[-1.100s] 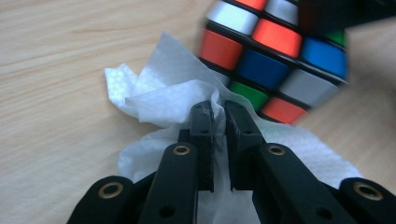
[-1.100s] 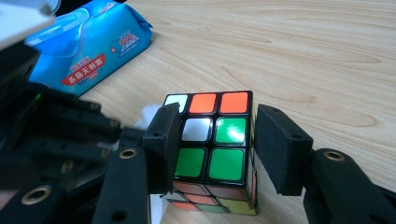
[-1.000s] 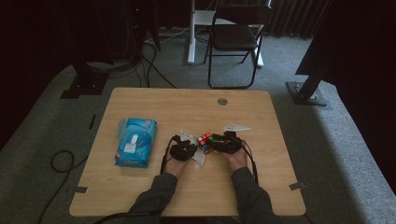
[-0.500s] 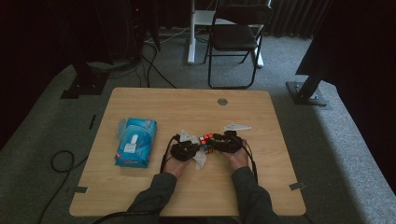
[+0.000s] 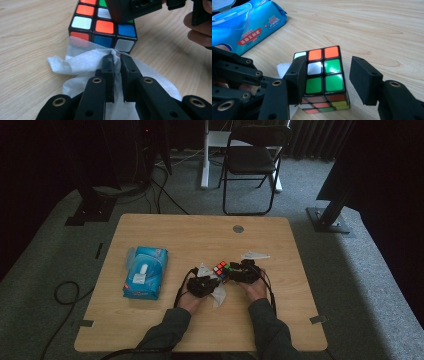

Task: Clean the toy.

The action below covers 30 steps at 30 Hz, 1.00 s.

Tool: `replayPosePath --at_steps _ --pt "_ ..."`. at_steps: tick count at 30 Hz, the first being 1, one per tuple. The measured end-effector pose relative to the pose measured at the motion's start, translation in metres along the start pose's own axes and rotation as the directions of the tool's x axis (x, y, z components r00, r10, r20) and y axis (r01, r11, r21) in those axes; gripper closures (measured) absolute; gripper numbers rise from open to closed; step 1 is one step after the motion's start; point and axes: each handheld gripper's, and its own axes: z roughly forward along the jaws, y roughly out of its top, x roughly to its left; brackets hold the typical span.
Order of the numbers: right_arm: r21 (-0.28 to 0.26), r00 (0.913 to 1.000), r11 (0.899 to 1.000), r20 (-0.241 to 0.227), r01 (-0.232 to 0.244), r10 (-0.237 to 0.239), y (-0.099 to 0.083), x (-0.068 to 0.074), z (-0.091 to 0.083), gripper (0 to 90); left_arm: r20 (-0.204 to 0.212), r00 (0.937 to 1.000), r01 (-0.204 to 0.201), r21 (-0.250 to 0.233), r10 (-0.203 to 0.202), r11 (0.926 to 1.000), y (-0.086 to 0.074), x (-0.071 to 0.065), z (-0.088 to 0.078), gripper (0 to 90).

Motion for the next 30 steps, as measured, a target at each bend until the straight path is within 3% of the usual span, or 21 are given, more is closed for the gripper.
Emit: replayPosePath --at_steps 5,12,16,18,20,26,30 --pt "0.001 0.9998 1.000 0.020 0.008 -0.008 0.000 0.002 0.000 42.6 -0.016 0.9999 0.002 -0.028 -0.003 0.9996 0.002 0.007 -0.009 82.8" --pt "0.006 0.9992 1.000 0.035 0.019 -0.019 0.004 0.007 0.005 41.7 -0.083 0.9963 0.020 -0.050 -0.024 0.9986 0.013 0.023 -0.018 83.4" --pt "0.017 0.9976 0.999 0.061 0.033 -0.034 0.012 0.011 0.011 45.7 -0.109 0.9931 0.038 -0.048 -0.043 0.9981 0.015 0.031 -0.018 83.5" --pt "0.022 0.9977 1.000 0.066 0.015 -0.016 0.015 0.010 0.014 47.9 -0.111 0.9921 0.053 -0.045 -0.058 0.9976 0.014 0.033 -0.018 83.5" --pt "0.024 0.9981 1.000 0.062 -0.002 0.000 0.016 0.009 0.015 50.0 -0.112 0.9927 0.040 -0.036 -0.044 0.9986 0.013 0.033 -0.017 83.5" --pt "0.042 0.9988 0.998 -0.005 0.050 -0.050 0.016 0.015 0.017 52.5 -0.143 0.9873 0.064 -0.044 -0.069 0.9970 0.011 0.038 -0.019 83.5" --pt "0.058 0.9927 0.992 -0.060 0.108 -0.104 0.015 0.019 0.017 53.3 -0.147 0.9865 0.068 -0.033 -0.072 0.9972 0.010 0.041 -0.019 83.5"
